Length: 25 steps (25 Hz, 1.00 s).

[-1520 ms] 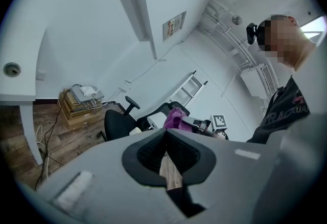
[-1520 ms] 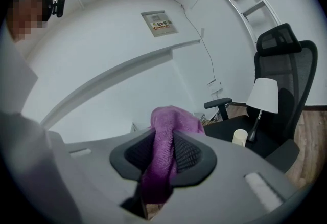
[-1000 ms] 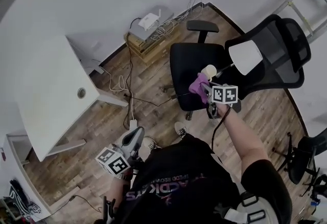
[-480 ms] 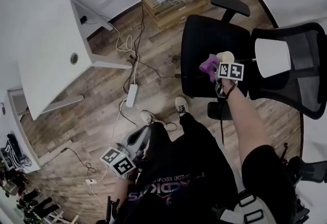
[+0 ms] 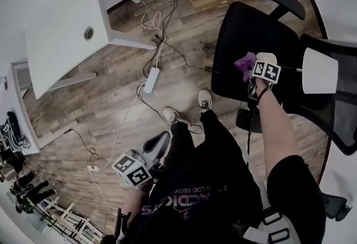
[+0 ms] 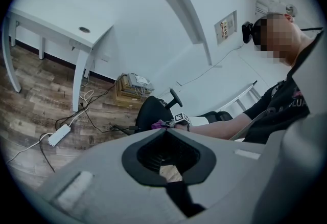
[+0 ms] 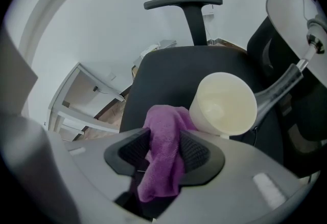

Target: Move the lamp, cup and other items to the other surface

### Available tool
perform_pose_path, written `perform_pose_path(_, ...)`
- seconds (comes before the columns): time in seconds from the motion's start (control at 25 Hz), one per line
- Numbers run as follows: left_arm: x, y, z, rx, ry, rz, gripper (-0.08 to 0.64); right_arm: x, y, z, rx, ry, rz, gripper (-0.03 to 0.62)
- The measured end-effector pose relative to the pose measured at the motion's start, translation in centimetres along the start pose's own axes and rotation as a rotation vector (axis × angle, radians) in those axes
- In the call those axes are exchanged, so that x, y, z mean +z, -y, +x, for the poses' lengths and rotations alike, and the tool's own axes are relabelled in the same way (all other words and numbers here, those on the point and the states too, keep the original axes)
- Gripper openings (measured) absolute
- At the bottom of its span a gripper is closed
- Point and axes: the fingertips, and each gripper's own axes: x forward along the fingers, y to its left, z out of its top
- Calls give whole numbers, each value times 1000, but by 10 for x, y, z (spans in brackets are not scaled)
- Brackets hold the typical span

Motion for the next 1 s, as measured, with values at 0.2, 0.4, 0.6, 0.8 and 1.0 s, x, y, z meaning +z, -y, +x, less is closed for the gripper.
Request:
perform_pose_path(0.2, -3, -5, 2, -36, -5, 0, -2, -8, -6, -4, -10, 4, -22, 242)
perform_pose_path(0.4, 4, -2, -7, -75, 20, 32, -2, -1, -13, -43, 24, 83, -34, 243)
perform_pose_path(0.6, 15, 0, -25, -109, 68, 69, -2, 10, -28, -104, 81, 231, -33, 3)
perform_pose_path(0.8, 31, 2, -47, -131, 147, 128, -2, 19, -115, -162, 332, 332, -158, 3)
perform_pose_path(1.0, 49, 8, -80, -149, 247, 176, -2, 9, -251, -239, 659, 384, -322, 3)
